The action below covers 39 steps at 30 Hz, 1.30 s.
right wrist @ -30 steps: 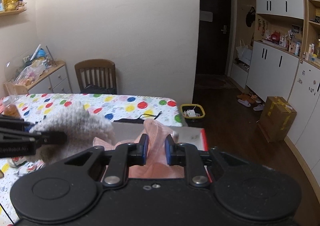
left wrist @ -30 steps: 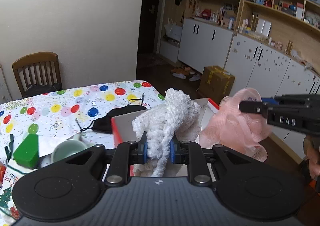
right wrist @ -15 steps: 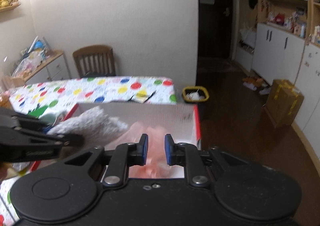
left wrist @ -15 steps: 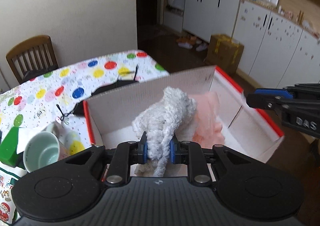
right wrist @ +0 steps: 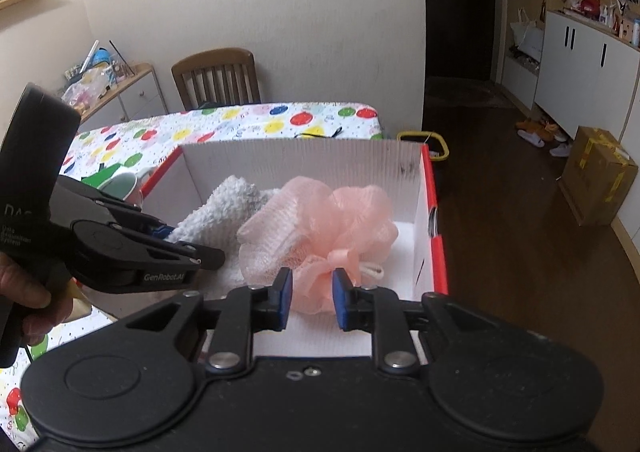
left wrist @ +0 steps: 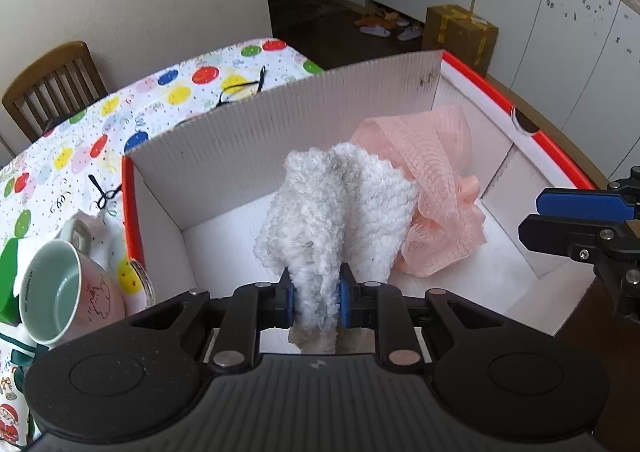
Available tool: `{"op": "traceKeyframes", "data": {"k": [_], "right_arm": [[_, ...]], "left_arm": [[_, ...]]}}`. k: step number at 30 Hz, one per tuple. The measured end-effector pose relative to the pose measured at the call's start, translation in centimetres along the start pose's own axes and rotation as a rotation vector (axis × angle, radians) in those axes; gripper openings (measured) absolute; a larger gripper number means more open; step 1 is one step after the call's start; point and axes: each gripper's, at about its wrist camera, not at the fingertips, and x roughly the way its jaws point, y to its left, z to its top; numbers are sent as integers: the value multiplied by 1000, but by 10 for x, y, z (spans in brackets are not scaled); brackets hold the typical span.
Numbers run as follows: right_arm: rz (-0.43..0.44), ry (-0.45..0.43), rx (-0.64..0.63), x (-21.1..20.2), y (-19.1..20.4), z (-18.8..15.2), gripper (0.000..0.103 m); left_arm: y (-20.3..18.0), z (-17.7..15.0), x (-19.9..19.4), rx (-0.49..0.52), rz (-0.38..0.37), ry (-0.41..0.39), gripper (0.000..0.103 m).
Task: Organize soft objects
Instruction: 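Open the left tool releasing the towel while the right tool releases the puff, then withdraw both tools from the box toward the yellow sponge cloth and panda packet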
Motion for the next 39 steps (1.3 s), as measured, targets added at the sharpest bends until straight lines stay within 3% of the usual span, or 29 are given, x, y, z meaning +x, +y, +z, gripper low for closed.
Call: {"op": "traceKeyframes", "data": {"k": [7,10,11,12,20,24,27,39], "right_arm": [[2,20,17,2,-3,-3,26],[3,20,13,2,-3,-2,29],[4,18,13,1,-2,-2,31],[4,15,13,0,-1,-2,32],[13,-26,6,-16,6,0,62],[17,-42,2,-26,12,2,64],[15,-51,-7,-32,18,4,74],[25,-98,-42,-58,56,9,86]], "left_arm": [[0,-3,4,-5,6,23,22],[1,-4,2,-14,1,19,40],[2,-3,1,-18,-2,17,64],[3,-4,0,-21,-4,14,76],[7,-6,-26,-42,-22,-75,76],[10,-10,-43,-47,-17,-118,76],[14,-15,-57,-50,-15,-150,76],[32,-41,-117,-85,-46,-277,83]]}}
